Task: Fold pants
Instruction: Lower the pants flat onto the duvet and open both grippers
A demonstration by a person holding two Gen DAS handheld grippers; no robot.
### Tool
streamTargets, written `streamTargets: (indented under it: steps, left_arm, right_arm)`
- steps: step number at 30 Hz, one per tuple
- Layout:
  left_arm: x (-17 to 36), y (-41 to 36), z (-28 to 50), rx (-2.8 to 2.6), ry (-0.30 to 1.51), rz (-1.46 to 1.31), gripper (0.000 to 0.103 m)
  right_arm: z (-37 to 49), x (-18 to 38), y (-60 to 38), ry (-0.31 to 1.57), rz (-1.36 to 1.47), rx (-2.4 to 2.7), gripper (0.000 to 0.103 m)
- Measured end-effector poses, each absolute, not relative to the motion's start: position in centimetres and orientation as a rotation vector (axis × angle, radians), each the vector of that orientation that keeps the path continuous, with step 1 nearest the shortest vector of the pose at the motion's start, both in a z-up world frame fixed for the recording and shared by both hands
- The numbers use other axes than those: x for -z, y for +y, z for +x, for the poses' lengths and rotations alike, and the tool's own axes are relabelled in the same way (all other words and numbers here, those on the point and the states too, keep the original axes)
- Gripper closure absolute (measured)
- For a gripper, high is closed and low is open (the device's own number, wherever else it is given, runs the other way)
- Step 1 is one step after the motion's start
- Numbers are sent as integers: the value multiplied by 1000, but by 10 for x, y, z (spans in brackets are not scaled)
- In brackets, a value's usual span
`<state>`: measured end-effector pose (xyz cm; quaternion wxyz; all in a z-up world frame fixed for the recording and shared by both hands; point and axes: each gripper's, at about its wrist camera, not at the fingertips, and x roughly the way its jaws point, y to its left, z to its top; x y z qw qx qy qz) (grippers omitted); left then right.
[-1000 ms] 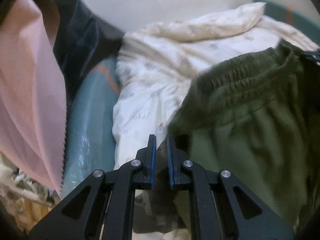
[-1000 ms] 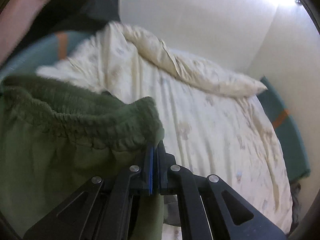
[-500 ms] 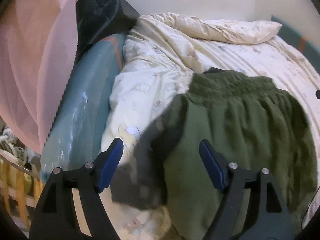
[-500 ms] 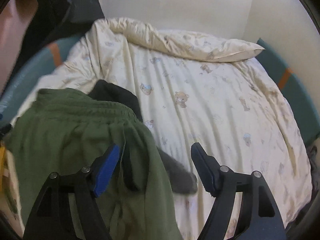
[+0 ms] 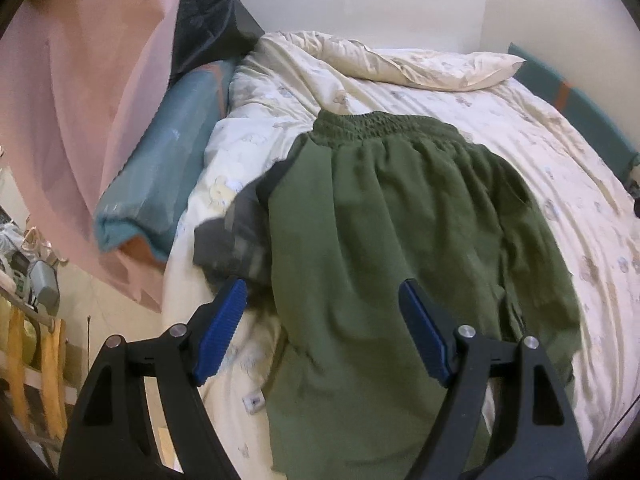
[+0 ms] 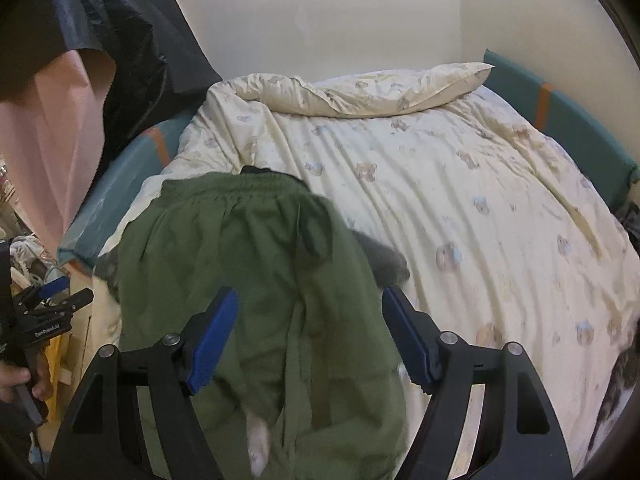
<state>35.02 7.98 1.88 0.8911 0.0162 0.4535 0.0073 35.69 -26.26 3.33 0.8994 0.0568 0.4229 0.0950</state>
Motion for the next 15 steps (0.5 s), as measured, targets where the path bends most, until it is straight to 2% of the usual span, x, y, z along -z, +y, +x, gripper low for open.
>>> streamTargets:
  steps: [9, 15]
  left_arm:
    - [-30, 90, 260, -46, 903, -30, 27]
    - [-18, 88, 191, -55, 901, -18, 27]
  right_arm:
    - [274, -32, -256, 875, 168, -235, 26]
    - [208, -28, -250, 884, 191, -279, 26]
